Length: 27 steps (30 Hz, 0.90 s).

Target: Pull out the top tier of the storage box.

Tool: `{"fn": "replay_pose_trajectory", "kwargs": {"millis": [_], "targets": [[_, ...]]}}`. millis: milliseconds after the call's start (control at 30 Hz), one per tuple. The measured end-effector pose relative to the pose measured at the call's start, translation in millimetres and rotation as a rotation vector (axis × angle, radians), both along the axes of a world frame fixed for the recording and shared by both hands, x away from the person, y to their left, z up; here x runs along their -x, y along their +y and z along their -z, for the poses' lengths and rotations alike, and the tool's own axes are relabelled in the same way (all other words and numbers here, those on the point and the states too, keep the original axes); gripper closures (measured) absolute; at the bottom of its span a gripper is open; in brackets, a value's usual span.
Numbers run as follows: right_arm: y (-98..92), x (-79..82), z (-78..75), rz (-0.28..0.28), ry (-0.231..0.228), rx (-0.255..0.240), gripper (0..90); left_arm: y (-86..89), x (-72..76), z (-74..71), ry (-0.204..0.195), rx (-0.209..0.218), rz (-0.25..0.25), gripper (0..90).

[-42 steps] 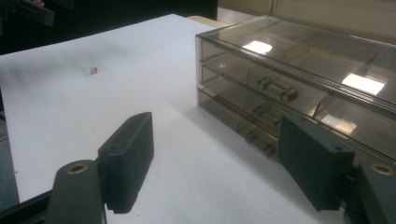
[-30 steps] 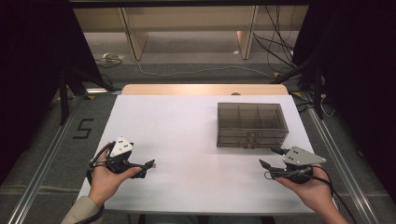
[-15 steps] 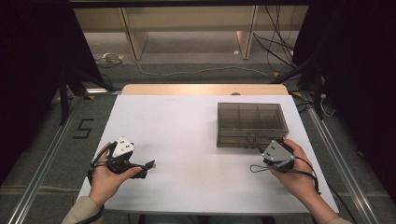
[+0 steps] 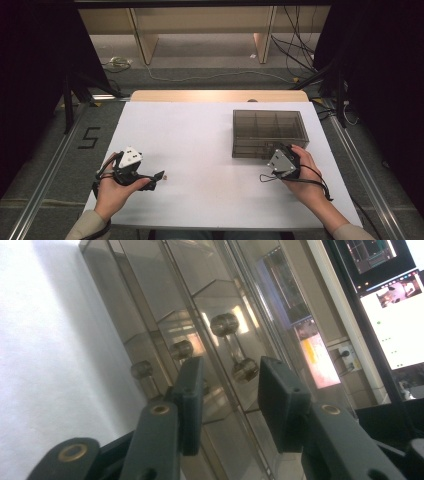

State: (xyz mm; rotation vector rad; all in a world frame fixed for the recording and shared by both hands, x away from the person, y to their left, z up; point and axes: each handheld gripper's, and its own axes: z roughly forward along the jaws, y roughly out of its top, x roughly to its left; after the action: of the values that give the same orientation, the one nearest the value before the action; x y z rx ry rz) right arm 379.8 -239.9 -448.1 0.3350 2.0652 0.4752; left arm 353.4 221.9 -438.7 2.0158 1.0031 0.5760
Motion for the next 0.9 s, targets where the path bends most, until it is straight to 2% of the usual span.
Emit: {"fn": "replay_pose_trajectory", "kwargs": {"millis": [167,400,633,900], "targets": [[1.8,-1.5,1.5,0.002,-0.012,0.016,66.0,1.7,-0.1,-0.5,-0.008,0.005,-0.007,0.0],[5.8,-0.9,1.8,0.013,-0.044,0.072,70.6,2.8,-0.8,0.7,-0.004,-0.002,-0.013,0.0],[8.1,-0.9,1.8,0.021,-0.069,0.109,76.0,4.1,-1.6,1.8,-0.002,-0.006,-0.019,0.0],[10.9,0.4,3.1,0.041,-0.086,0.131,78.7,5.5,-2.0,2.3,-0.005,-0.005,-0.028,0.0]]}}
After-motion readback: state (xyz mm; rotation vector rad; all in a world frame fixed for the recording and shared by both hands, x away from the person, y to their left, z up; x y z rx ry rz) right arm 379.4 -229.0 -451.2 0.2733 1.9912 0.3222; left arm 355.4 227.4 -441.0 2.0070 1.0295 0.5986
